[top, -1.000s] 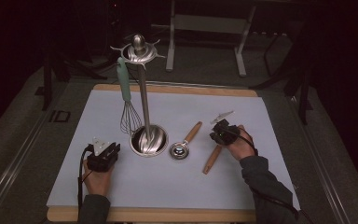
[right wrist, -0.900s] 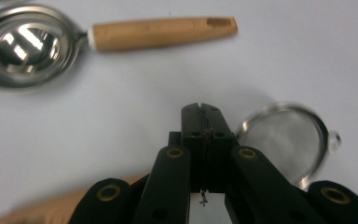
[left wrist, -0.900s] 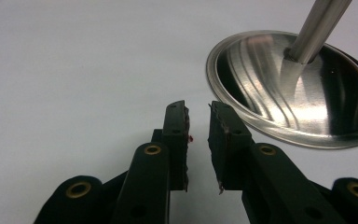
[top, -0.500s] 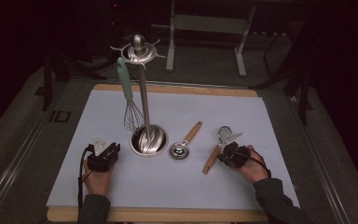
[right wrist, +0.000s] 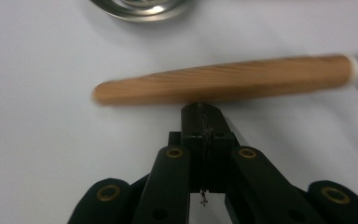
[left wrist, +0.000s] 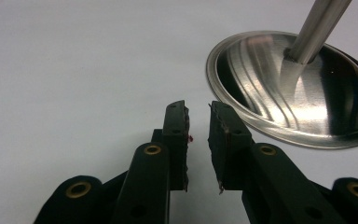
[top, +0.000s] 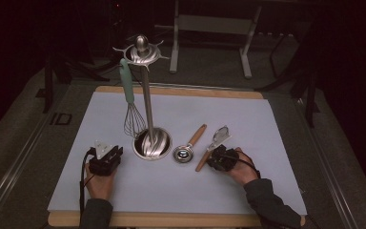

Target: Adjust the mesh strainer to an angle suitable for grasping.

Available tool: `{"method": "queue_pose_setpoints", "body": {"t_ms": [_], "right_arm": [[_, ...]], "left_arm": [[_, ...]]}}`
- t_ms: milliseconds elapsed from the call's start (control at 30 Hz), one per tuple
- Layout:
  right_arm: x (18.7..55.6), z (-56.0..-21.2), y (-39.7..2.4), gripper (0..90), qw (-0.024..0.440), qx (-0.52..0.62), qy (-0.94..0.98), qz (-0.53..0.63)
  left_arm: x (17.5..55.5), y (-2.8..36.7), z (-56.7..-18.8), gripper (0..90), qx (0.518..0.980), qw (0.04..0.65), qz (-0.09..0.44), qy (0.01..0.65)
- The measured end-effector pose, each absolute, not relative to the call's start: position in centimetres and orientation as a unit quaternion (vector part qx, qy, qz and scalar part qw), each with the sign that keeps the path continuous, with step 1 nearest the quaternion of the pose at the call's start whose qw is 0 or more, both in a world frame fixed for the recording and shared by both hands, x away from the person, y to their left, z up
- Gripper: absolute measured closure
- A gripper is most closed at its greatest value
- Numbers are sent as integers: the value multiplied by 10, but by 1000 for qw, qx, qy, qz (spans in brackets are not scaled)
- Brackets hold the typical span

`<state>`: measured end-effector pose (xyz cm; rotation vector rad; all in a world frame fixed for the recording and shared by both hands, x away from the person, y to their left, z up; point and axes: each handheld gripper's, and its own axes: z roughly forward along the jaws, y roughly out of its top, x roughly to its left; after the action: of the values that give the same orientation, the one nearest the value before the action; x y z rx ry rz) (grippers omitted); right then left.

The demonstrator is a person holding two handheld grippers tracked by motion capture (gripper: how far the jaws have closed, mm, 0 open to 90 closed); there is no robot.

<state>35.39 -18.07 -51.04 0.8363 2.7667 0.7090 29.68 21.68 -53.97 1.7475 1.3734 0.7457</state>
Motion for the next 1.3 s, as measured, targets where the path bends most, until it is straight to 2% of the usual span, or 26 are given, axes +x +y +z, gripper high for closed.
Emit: {"method": "queue_pose_setpoints", "body": {"t_ms": [467, 700, 967, 1300], "right_arm": [[359, -511, -154, 891, 70, 259, 931, 247], [372, -489, -191, 891, 84, 293, 912, 274], [419, -462, -236, 855, 139, 378, 864, 304], [467, -477, -249, 858, 152, 461, 826, 287]], "left_arm": [[297, 217, -540, 769, 687, 389, 293, 540], [297, 217, -540, 768, 688, 387, 293, 540], [297, 217, -540, 768, 687, 387, 293, 541], [297, 217, -540, 768, 687, 388, 292, 540]]}}
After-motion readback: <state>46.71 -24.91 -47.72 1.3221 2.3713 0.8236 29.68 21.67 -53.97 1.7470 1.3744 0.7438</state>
